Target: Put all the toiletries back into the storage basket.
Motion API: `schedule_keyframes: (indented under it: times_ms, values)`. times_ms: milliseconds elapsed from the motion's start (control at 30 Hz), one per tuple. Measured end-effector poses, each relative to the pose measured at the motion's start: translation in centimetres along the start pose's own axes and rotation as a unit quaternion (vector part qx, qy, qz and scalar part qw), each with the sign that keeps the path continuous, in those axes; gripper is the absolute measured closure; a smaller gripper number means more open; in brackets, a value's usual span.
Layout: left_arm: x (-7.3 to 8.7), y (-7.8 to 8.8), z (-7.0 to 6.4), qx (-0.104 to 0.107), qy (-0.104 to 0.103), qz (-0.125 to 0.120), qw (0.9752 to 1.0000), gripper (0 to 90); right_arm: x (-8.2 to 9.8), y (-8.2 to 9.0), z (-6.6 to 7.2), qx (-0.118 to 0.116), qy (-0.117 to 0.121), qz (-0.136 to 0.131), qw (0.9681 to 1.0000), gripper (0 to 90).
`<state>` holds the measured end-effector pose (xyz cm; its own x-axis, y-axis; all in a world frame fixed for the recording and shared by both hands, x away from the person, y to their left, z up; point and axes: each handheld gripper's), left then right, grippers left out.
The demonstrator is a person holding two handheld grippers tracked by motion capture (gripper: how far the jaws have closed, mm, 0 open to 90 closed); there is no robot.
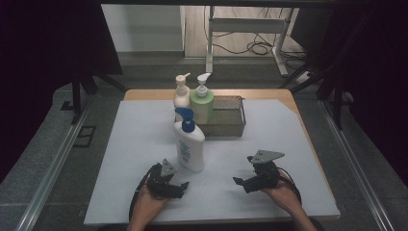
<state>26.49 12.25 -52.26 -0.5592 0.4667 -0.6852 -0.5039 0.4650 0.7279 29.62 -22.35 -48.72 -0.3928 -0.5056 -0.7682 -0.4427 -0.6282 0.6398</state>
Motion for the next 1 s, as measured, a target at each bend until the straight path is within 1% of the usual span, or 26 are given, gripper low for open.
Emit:
schedule_keyframes:
  times_ms: [167,300,433,467,667,867,1000]
  values:
    - [0.0,0.0,0.0,0.001,0.002,-0.001,1.0,12.5,-1.1,-0.3,0.4,-0.002,0.011,0.001,0.9999,3.1]
    - [0.0,0.0,0.0,0.001,0.003,-0.002,1.0,12.5,-2.1,-0.5,0.6,-0.005,0.014,-0.004,0.9999,2.5]
    - [0.0,0.0,0.0,0.0,0.003,-0.003,1.0,12.6,-3.0,-0.9,0.7,-0.009,0.011,-0.016,0.9998,0.0]
    - [0.0,0.0,0.0,0.0,0.0,-0.001,1.0,12.6,-3.2,-1.0,0.7,-0.01,0.011,-0.019,0.9997,0.0]
    - [0.1,0.0,0.0,0.0,0.0,-0.002,1.0,12.6,-4.1,-1.5,1.1,-0.018,0.012,-0.028,0.9994,0.0]
    - [0.1,0.0,0.0,-0.002,0.0,-0.003,1.0,12.7,-4.8,-1.7,1.2,-0.024,0.002,-0.04,0.9989,0.0]
    - [0.1,-0.1,0.0,-0.001,0.001,-0.002,1.0,12.6,-5.5,-1.9,1.5,-0.028,0.01,-0.047,0.9985,0.0]
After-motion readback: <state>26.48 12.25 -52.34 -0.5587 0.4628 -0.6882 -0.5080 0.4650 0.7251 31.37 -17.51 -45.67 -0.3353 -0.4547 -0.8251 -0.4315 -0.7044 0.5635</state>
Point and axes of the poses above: each handheld gripper's, and its own axes: y roughly backward along the jaws, x roughly out of its underside, z roughly to its left
